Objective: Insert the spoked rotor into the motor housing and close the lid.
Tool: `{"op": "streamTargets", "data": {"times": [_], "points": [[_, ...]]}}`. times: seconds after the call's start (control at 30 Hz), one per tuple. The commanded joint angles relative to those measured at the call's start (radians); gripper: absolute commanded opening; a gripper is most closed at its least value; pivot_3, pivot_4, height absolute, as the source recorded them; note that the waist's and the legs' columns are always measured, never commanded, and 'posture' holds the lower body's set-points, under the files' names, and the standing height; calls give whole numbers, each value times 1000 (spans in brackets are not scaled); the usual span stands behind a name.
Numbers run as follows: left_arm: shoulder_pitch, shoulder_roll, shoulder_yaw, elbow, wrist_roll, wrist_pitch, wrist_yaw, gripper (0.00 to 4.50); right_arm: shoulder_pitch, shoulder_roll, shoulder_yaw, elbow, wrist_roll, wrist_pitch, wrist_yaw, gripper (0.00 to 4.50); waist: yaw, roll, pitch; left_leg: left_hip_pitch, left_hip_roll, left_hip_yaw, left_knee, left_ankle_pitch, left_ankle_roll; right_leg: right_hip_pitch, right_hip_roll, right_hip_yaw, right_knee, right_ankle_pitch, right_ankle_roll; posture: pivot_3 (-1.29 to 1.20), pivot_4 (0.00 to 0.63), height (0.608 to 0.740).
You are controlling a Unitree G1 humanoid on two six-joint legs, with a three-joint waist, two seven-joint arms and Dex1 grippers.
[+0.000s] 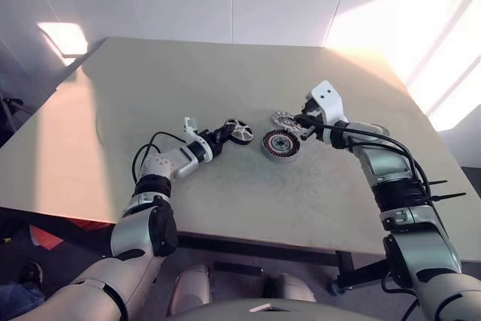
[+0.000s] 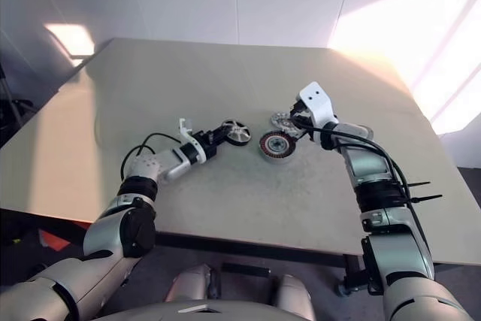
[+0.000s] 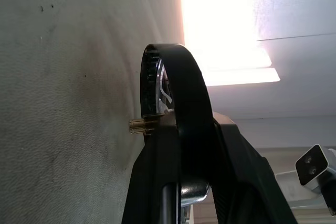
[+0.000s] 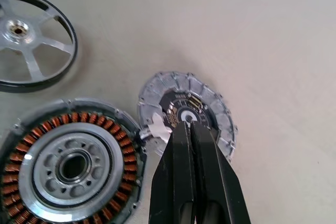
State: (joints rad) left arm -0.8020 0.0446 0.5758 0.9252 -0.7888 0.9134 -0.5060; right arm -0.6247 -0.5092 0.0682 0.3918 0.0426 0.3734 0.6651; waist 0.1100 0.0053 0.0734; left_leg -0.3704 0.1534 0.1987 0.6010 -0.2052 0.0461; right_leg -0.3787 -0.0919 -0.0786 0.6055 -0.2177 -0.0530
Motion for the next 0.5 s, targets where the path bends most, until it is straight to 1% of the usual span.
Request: {"op": "streamTargets", "data": {"times": [0.03,0.13,0.27,0.4,0.5], "points": [[-47,-19,32,-45,-98,98,-54,376,-46,-38,-34,60,-44,-1,-79,0,0,0,0,-1,0,0,0,0,0,-1,0,0,0,0,0,0,0,740],[-74,-40,14,-55,-116,151,-78,376,-66,-63,-32,152,-89,2,-146,0,2,0,1,-3,-1,0,0,0,0,-3,0,0,0,0,0,0,0,740],[-97,-68,-28,-60,-103,173,-107,376,-62,-87,-37,191,-107,-4,-183,0,1,0,1,-3,0,0,0,0,0,-4,0,0,0,0,0,0,0,740],[-112,-92,-86,-46,-61,131,-147,376,-48,-97,-48,185,-108,4,-207,0,-7,0,1,-8,0,1,0,2,4,-10,0,0,1,0,0,0,0,740],[-137,-106,-113,16,-26,89,-172,376,-31,-100,-57,164,-105,15,-222,0,-5,0,1,-10,0,1,0,2,4,-11,0,0,1,0,0,0,0,740]]}}
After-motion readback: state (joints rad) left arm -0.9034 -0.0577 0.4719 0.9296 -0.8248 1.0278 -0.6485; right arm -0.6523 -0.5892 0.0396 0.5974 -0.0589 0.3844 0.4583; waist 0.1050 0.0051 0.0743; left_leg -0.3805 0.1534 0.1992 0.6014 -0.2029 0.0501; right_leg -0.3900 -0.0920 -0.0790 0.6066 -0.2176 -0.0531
